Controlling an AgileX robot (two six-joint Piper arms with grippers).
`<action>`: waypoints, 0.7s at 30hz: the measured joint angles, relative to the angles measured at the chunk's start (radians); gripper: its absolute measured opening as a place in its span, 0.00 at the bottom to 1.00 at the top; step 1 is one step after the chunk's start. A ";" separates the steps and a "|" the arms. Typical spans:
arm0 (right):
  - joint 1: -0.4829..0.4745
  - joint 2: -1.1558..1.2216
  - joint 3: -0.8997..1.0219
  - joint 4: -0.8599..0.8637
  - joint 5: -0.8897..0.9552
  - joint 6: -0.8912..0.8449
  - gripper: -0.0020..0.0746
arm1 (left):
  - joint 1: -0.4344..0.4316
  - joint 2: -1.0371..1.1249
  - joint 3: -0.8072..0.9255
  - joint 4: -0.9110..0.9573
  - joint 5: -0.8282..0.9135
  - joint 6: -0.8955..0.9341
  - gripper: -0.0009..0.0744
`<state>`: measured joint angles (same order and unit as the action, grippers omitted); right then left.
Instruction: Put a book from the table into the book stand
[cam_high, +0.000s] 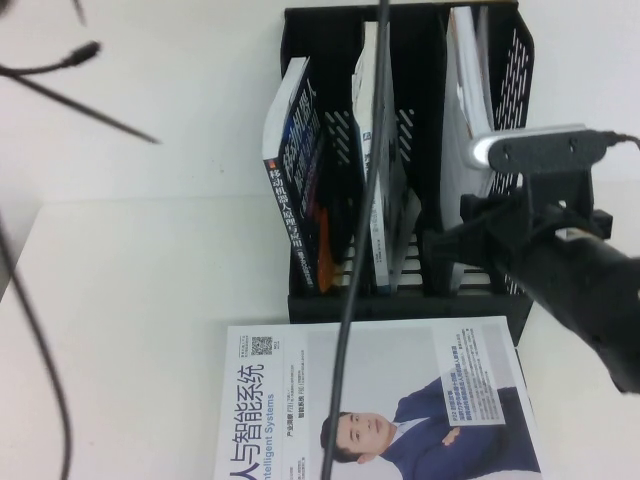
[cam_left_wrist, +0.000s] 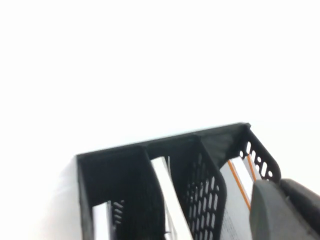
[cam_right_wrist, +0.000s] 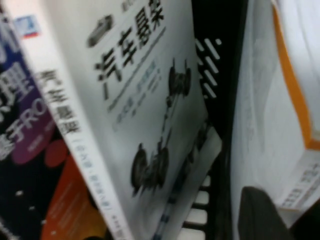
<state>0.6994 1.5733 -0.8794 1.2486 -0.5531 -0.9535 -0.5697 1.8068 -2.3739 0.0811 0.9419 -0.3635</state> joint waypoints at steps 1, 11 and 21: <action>-0.007 0.008 -0.017 0.039 0.007 -0.050 0.21 | 0.000 -0.017 0.000 0.005 0.012 0.000 0.02; -0.016 0.047 -0.086 0.167 0.018 -0.241 0.22 | 0.000 -0.126 -0.008 0.097 0.095 0.000 0.01; -0.016 -0.022 -0.103 0.357 -0.045 -0.462 0.60 | 0.000 -0.129 -0.008 0.156 0.139 -0.015 0.01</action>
<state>0.6838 1.5518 -0.9827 1.6052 -0.5979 -1.4154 -0.5697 1.6777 -2.3822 0.2376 1.0808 -0.3785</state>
